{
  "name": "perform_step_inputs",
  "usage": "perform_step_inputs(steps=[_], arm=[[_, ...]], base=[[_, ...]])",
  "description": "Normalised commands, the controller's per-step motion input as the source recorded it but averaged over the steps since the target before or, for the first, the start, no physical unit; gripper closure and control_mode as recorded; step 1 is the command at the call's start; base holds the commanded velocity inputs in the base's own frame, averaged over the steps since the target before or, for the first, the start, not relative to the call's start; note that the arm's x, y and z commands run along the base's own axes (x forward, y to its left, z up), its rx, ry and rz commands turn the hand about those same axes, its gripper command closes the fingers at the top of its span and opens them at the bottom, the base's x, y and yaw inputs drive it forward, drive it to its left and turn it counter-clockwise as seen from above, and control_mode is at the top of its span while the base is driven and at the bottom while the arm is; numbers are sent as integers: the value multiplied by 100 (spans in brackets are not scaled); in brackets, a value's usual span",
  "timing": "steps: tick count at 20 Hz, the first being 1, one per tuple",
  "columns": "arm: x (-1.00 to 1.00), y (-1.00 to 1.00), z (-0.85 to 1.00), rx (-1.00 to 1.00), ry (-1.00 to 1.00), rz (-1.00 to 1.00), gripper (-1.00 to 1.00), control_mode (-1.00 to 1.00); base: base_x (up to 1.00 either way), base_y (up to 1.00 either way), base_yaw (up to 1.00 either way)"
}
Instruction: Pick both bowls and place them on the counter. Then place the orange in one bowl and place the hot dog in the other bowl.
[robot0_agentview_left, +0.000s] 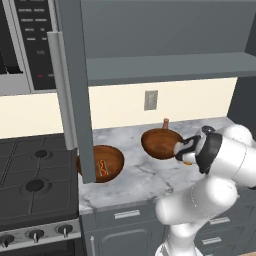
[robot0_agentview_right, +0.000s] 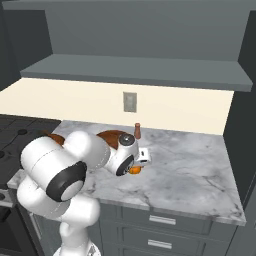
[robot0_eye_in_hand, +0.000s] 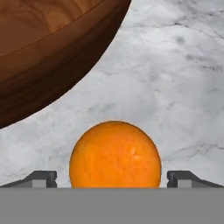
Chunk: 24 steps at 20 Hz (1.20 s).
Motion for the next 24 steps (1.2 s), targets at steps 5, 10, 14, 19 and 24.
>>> perform_step_inputs(steps=[5, 10, 14, 19, 24], arm=[[14, 0, -26, 0, 4, 0, -100, -100], [8, 2, -33, 0, 7, 0, 100, -100], [-2, 0, -18, 0, 2, 0, 100, -100], [-43, -24, 15, 1, -4, 0, 100, -100], [-65, -6, 54, 0, -15, 0, 100, -100]], base=[[0, 0, 0], [0, 0, 0], [0, 0, 0], [0, 0, 0], [0, 0, 0]])
